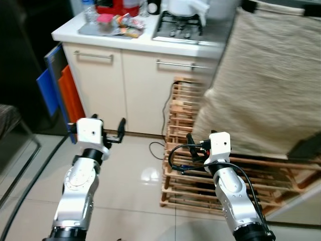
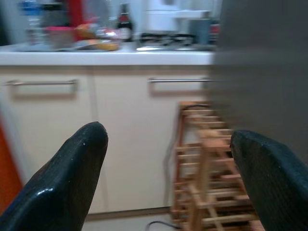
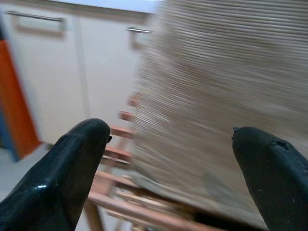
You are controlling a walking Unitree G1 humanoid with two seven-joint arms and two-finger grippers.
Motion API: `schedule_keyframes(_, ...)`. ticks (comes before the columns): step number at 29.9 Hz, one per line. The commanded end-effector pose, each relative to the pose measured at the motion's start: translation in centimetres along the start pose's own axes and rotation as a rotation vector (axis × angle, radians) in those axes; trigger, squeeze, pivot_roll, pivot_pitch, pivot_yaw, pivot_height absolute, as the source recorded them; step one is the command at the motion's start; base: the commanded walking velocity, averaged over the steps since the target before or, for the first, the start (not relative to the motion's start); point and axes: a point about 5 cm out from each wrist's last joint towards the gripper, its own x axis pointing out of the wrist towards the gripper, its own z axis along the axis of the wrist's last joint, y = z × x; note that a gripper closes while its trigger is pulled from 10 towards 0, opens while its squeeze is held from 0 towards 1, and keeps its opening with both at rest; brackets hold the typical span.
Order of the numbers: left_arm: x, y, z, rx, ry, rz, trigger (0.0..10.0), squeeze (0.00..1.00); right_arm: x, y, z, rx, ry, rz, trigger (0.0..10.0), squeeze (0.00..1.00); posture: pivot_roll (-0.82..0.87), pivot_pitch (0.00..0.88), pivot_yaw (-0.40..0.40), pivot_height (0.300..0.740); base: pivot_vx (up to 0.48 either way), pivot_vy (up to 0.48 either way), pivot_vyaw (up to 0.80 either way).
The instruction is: Restocking fridge
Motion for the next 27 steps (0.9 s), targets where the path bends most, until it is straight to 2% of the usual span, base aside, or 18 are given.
schedule_keyframes(1, 0.1, 0.4, 0.4, 0.009, -0.012, 0.004, 10.0, 0.0, 0.0, -0.2, 0.0, -0.002, 0.003, -0.01, 10.0, 0.0, -0.06, 0.0, -0.022, 0.74, 0.0, 0.48, -0.8)
schedule_keyframes(6, 0.2, 1.0, 0.0, 0.021, 0.008, 0.01, 10.0, 0.0, -0.1, -0.4, 0.1, 0.015, -0.005, -0.024, 10.0, 0.0, -0.06, 0.0, -0.022, 0.74, 0.0, 0.48, -0.8)
schedule_keyframes(9, 0.0, 1.6, -0.6, 0.001, 0.031, 0.029, 10.0, 0.0, -0.5, -1.1, -0.1, 0.025, 0.001, -0.062, 10.0, 0.0, -0.07, 0.0, -0.029, 0.74, 0.0, 0.48, -0.8)
schedule_keyframes(17, -0.3, 1.5, -0.9, -0.008, 0.04, 0.016, 10.0, 0.0, -1.2, -2.1, -0.4, 0.017, -0.003, -0.132, 10.0, 0.0, -0.07, 0.0, -0.023, 0.74, 0.0, 0.48, -0.8)
schedule_keyframes(19, -2.2, 2.2, -1.6, -0.012, 0.08, 0.011, 10.0, 0.0, -2.5, -2.6, -0.2, 0.014, -0.021, -0.173, 10.0, 0.0, -0.08, 0.0, -0.014, 0.74, 0.0, 0.48, -0.79)
schedule_keyframes(20, -2.2, 2.2, -1.6, -0.012, 0.08, 0.011, 10.0, 0.0, -2.5, -2.6, -0.2, 0.014, -0.021, -0.173, 10.0, 0.0, -0.08, 0.0, -0.014, 0.74, 0.0, 0.48, -0.79)
schedule_keyframes(22, -4.5, 2.6, -2.3, 0.036, 0.133, -0.039, 10.0, 0.0, -4.2, -3.1, -0.4, -0.014, -0.015, -0.182, 10.0, 0.0, -0.08, 0.0, -0.013, 0.74, 0.0, 0.48, -0.79)
schedule_keyframes(23, -4.5, 2.6, -2.3, 0.036, 0.133, -0.039, 10.0, 0.0, -4.2, -3.1, -0.4, -0.014, -0.015, -0.182, 10.0, 0.0, -0.08, 0.0, -0.013, 0.74, 0.0, 0.48, -0.79)
schedule_keyframes(24, -5.1, 2.9, -2.6, 0.029, 0.16, -0.045, 10.0, 0.0, -5.0, -3.3, -1.0, -0.025, 0.009, -0.184, 10.0, 0.0, -0.07, 0.0, -0.015, 0.74, 0.0, 0.472, -0.79)
schedule_keyframes(25, -5.1, 3.1, -2.9, 0.005, 0.178, -0.036, 10.0, 0.0, -5.5, -3.4, -1.5, -0.035, 0.03, -0.178, 10.0, 0.0, -0.07, 0.0, -0.016, 0.74, 0.0, 0.469, -0.79)
schedule_keyframes(26, -4.9, 3.2, -3.0, -0.016, 0.186, -0.026, 10.0, 0.0, -5.7, -3.4, -1.8, -0.04, 0.043, -0.174, 10.0, 0.0, -0.07, 0.0, -0.016, 0.74, 0.0, 0.469, -0.79)
schedule_keyframes(27, -4.0, 3.0, -2.8, -0.017, 0.166, -0.023, 10.0, 0.0, -5.6, -3.2, -2.1, -0.05, 0.051, -0.163, 10.0, 0.0, -0.07, 0.0, -0.016, 0.74, 0.0, 0.469, -0.8)
